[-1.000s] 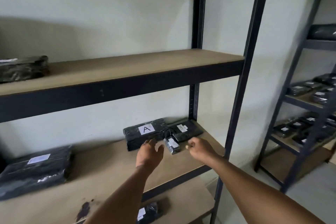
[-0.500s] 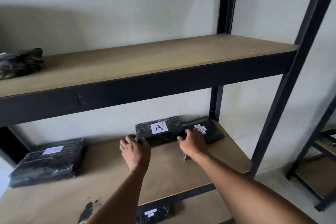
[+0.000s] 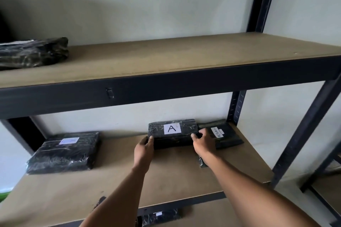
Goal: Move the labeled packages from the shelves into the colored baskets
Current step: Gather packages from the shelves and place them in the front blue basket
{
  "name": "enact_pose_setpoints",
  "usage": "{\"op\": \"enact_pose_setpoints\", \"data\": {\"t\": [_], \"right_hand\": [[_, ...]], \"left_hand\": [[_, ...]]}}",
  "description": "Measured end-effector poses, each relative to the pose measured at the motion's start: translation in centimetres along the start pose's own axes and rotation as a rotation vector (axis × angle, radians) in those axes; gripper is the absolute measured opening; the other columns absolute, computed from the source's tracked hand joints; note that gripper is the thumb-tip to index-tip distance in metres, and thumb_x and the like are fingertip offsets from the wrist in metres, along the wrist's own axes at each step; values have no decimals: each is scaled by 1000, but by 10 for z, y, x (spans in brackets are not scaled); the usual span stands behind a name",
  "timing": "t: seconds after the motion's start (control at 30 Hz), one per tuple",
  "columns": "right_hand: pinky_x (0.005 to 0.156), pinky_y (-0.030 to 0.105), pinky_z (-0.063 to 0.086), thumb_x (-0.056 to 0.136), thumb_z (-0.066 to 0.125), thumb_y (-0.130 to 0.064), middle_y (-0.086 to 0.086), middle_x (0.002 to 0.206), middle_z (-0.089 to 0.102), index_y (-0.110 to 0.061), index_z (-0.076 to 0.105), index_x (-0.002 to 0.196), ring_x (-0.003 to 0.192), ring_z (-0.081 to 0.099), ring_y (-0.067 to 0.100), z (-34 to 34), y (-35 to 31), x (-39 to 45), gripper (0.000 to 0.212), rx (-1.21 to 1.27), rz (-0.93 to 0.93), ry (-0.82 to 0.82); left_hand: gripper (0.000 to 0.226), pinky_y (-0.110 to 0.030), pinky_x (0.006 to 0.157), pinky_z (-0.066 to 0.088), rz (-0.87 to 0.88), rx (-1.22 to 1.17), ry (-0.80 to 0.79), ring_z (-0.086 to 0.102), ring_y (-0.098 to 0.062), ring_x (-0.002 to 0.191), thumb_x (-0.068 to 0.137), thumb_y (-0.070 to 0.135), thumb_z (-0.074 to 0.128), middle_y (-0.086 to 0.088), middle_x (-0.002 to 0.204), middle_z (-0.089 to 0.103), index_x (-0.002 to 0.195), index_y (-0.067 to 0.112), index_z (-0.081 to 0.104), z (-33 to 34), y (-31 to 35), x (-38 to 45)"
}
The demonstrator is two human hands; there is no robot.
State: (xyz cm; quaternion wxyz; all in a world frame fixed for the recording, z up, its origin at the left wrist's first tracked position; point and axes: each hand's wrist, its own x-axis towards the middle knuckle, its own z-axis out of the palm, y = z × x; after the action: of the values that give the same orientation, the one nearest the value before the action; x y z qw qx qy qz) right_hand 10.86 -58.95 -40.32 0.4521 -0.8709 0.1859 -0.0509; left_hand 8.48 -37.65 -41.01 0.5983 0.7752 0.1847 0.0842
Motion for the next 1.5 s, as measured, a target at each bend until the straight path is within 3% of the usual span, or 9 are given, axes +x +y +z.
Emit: {"op": "enact_pose_setpoints", "data": {"t": [0.13, 0.3, 0.4, 0.5, 0.57, 0.67, 0.87, 1.37, 1.5], "right_hand": [[78, 31, 46, 88, 69, -28, 8, 104, 65, -15, 55, 111, 92, 61, 28, -2, 1, -13, 30, 174, -15, -6], [60, 28, 40, 82, 76, -18, 5, 93, 63, -19, 52, 100, 72, 55, 18, -12, -7, -28, 30, 394, -32, -56], [67, 30, 43, 78, 77, -7, 5, 93, 66, -20, 52, 92, 77, 59, 20, -17, -13, -35, 31, 535, -9, -126], [88, 45, 54, 66, 75, -1, 6, 94, 69, -18, 56, 89, 89, 67, 28, -21, -16, -39, 35, 692, 52, -165], [99, 50, 51, 71, 66, 13, 11, 97, 69, -13, 55, 90, 94, 67, 29, -23, -19, -43, 34, 839, 76, -207], [97, 46, 51, 78, 51, 25, 16, 101, 66, -9, 50, 94, 97, 64, 30, -31, -25, -48, 38, 949, 86, -267], [103, 50, 50, 74, 50, 25, 23, 109, 67, -5, 54, 104, 103, 65, 35, -39, -28, -55, 43, 949, 90, -310], [98, 50, 54, 72, 51, 24, 21, 105, 66, -4, 55, 101, 98, 65, 34, -41, -29, -66, 41, 923, 83, -293], [93, 45, 56, 76, 56, 18, 16, 98, 68, -9, 56, 100, 92, 66, 28, -29, -36, -66, 37, 839, 79, -297]], "left_hand": [[13, -26, 78, 44, -93, -335, -14, 59, -7, 80, 95, 15, 65, 11, 88, 69, 91, 26, 67, -12, 4, -7], [26, -22, 81, 56, -163, -656, -100, 64, -13, 83, 90, -8, 56, -7, 98, 67, 112, 2, 67, -32, 3, -4], [33, -21, 80, 57, -134, -761, -155, 65, -16, 90, 86, -13, 51, -11, 103, 65, 114, -3, 64, -46, 4, -2], [33, -19, 74, 56, -100, -774, -223, 64, -12, 81, 86, -15, 45, -3, 87, 66, 90, 10, 66, -57, 17, -11], [37, -21, 80, 54, -68, -801, -287, 64, -11, 80, 84, -16, 41, 0, 82, 66, 84, 13, 64, -64, 26, -18], [41, -25, 90, 51, -23, -842, -386, 65, -15, 87, 78, -17, 38, -2, 88, 69, 93, 9, 65, -73, 33, -20], [45, -31, 101, 45, 13, -866, -436, 65, -20, 93, 73, -17, 37, -6, 96, 70, 98, 6, 67, -83, 39, -21], [45, -27, 88, 49, -8, -850, -414, 65, -16, 84, 60, -9, 45, -3, 88, 71, 92, 9, 71, -87, 41, -31], [42, -26, 74, 58, -90, -789, -249, 65, -21, 89, 72, -16, 47, -8, 95, 69, 97, 8, 70, -97, 32, -27]]}}
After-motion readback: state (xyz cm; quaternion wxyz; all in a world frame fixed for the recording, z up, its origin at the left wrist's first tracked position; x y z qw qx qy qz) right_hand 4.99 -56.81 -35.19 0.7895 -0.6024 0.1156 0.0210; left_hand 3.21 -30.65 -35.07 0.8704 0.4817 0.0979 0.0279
